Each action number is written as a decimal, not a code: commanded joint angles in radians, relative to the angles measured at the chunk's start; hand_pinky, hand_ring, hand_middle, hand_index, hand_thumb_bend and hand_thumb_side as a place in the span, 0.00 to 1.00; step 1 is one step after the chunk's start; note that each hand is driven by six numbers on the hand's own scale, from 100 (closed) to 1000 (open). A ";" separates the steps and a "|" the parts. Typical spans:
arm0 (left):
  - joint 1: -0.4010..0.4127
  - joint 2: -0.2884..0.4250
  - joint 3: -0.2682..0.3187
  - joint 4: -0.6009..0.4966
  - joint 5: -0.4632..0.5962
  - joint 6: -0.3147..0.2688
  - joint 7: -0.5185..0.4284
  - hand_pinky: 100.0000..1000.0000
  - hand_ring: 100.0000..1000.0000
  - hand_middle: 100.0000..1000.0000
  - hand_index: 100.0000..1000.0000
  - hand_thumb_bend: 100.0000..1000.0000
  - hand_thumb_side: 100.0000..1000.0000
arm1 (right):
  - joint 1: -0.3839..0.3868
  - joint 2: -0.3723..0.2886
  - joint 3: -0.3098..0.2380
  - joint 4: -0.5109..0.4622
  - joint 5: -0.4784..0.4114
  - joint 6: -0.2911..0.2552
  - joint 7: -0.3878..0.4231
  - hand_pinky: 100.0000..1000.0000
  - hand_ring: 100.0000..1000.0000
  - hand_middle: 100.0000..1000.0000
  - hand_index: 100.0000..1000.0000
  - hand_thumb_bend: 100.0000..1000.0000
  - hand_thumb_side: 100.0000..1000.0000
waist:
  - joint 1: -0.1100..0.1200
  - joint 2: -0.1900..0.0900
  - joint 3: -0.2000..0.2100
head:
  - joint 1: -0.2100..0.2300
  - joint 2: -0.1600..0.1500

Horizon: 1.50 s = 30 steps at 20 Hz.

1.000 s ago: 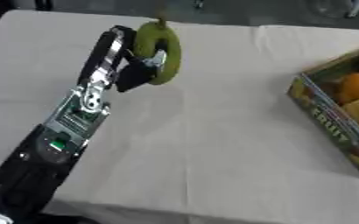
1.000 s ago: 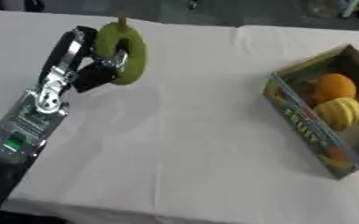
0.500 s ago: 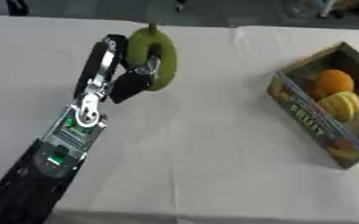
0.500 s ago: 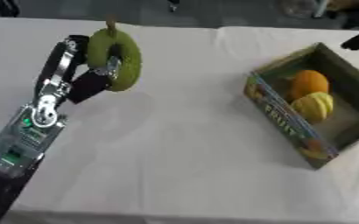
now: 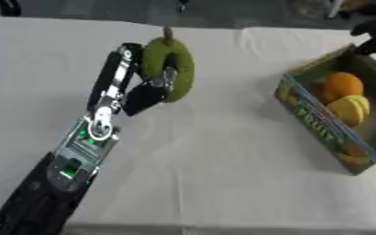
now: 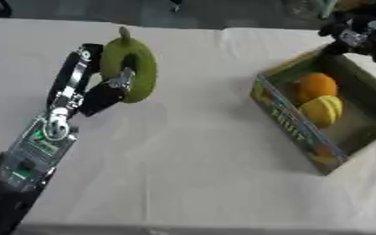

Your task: Pick up the objects with one hand, pass them to the other hand, and then place them into the box on the other side of the table.

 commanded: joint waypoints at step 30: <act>-0.120 -0.214 -0.055 0.123 -0.188 -0.180 -0.005 0.40 0.40 0.31 0.23 0.00 0.43 | -0.188 0.069 0.100 0.065 0.114 -0.033 0.166 0.81 0.70 0.82 0.83 0.00 0.00 | -0.034 -0.006 0.046 | -0.076 0.005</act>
